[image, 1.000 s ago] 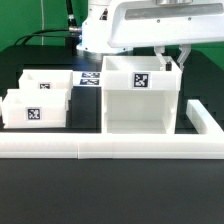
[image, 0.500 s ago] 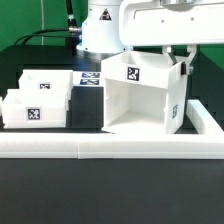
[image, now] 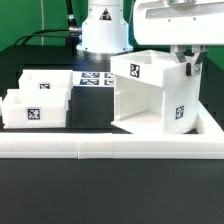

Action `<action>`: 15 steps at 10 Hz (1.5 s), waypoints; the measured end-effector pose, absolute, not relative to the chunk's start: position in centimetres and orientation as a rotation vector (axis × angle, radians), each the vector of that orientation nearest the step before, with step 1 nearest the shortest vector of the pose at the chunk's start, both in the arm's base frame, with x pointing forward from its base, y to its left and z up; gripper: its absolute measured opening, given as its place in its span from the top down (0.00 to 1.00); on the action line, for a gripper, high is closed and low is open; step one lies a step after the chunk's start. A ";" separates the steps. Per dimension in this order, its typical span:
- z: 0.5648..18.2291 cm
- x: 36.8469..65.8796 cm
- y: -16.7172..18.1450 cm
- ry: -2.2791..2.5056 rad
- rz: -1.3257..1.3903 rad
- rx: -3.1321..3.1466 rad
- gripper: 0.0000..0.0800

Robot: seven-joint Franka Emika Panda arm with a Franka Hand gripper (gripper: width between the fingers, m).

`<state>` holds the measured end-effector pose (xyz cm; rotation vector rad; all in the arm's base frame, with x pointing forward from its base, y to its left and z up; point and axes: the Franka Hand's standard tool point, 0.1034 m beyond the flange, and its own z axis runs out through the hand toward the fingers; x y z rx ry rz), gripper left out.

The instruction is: Assemble drawer

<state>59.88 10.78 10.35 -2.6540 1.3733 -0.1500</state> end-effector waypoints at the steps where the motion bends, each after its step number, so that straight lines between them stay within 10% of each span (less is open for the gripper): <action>1: 10.4 59.9 10.7 1.420 -0.144 -2.626 0.95; 15: 10.1 65.4 10.6 2.074 -0.007 -2.115 0.94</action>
Offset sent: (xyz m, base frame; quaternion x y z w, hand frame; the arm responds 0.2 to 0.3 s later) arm -0.0041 -0.0128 -0.0163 -0.0540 0.0256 0.2569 0.9646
